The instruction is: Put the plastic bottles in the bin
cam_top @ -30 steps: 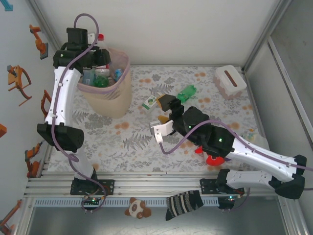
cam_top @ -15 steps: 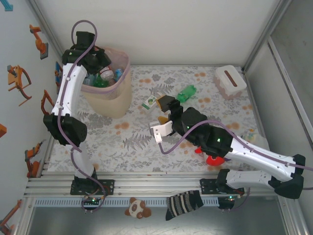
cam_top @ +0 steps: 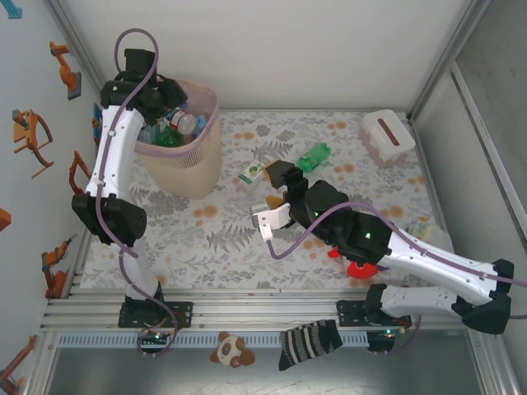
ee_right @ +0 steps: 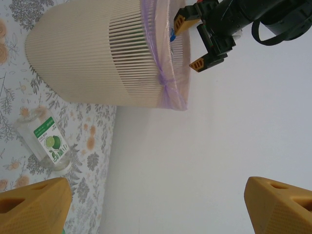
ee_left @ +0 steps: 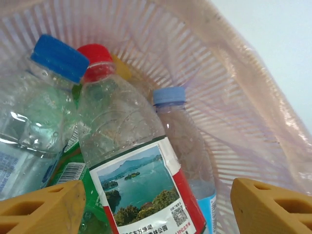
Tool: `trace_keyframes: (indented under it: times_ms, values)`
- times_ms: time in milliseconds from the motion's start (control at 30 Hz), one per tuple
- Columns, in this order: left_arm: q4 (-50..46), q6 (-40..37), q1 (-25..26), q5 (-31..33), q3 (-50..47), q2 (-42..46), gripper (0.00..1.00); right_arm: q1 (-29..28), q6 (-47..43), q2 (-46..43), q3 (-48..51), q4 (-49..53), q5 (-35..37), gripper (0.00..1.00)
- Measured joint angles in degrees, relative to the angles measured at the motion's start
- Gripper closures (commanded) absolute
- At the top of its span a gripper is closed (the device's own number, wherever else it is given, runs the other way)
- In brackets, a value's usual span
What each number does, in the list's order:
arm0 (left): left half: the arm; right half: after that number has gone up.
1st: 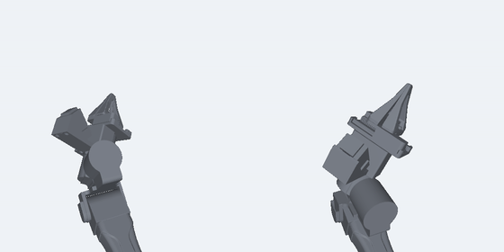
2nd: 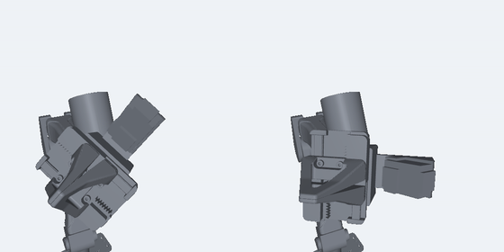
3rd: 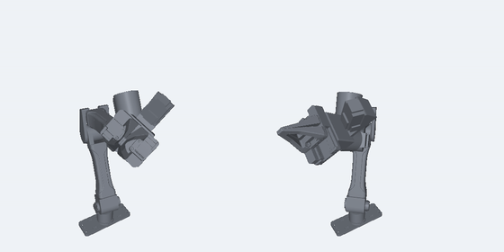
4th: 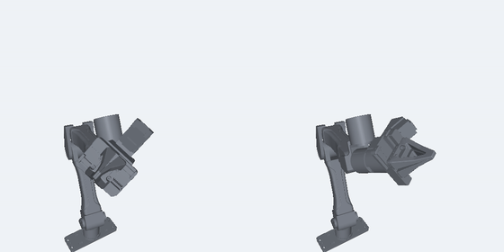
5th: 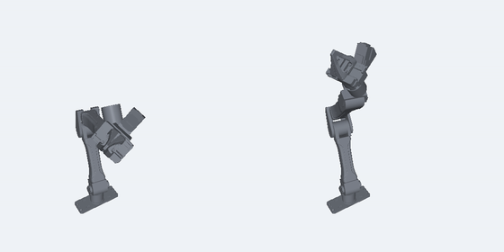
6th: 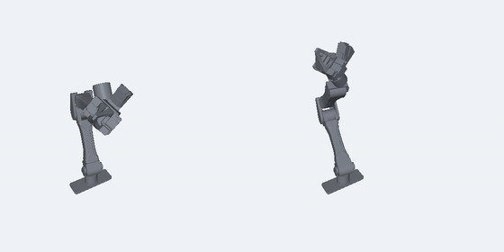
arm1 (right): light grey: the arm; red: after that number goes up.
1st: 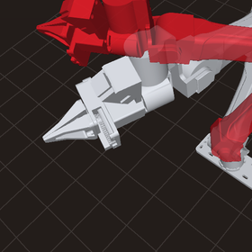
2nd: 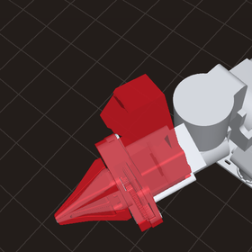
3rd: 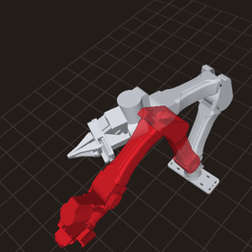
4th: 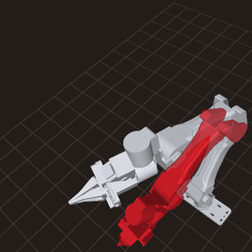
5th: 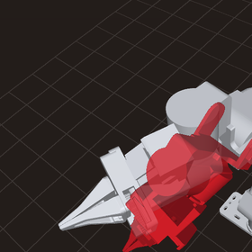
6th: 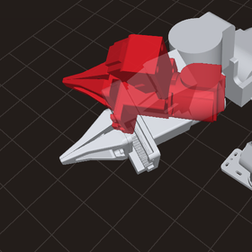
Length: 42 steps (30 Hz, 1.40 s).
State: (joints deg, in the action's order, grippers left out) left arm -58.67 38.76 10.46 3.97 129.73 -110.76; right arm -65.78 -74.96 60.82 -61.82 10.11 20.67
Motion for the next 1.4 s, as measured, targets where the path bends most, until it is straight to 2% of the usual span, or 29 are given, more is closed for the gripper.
trace_keyframes:
  times_ms: [100,233,300,367,600,667,1033,1200,1400]
  values:
    - [-0.09,-1.66,0.00,-0.76,1.07,0.07,0.47,0.00,0.00,0.00,0.00,-0.02,0.02,0.09]
    - [-0.20,-3.63,0.00,-3.52,2.67,0.02,0.60,0.00,0.00,0.00,0.00,-0.02,0.02,0.09]
    - [-0.39,-4.55,0.00,-5.16,4.07,-0.39,0.71,0.00,0.02,0.00,0.00,-0.02,0.02,0.09]
    - [-0.81,-5.46,0.02,-6.86,5.97,-1.42,0.77,0.00,0.07,0.00,0.00,-0.02,0.04,0.09]
    - [-3.63,-8.13,0.00,-7.80,7.78,-6.93,0.79,0.00,0.20,0.00,0.00,-0.02,0.07,0.09]
    - [-3.72,-8.90,0.00,-7.58,7.74,-8.50,0.82,0.00,0.24,0.02,0.00,-0.02,0.20,0.09]
    - [-0.59,-10.58,-0.07,-7.61,3.69,-6.86,0.82,0.00,3.21,0.46,-0.02,-0.02,2.62,0.10]
    - [-1.09,-11.06,-0.74,-6.58,3.30,-5.68,0.81,0.63,8.39,1.81,-1.73,0.26,5.18,0.10]
    - [-4.17,-11.50,-1.95,-4.98,2.75,-3.93,0.79,4.59,20.52,3.52,-6.45,0.94,8.66,0.11]
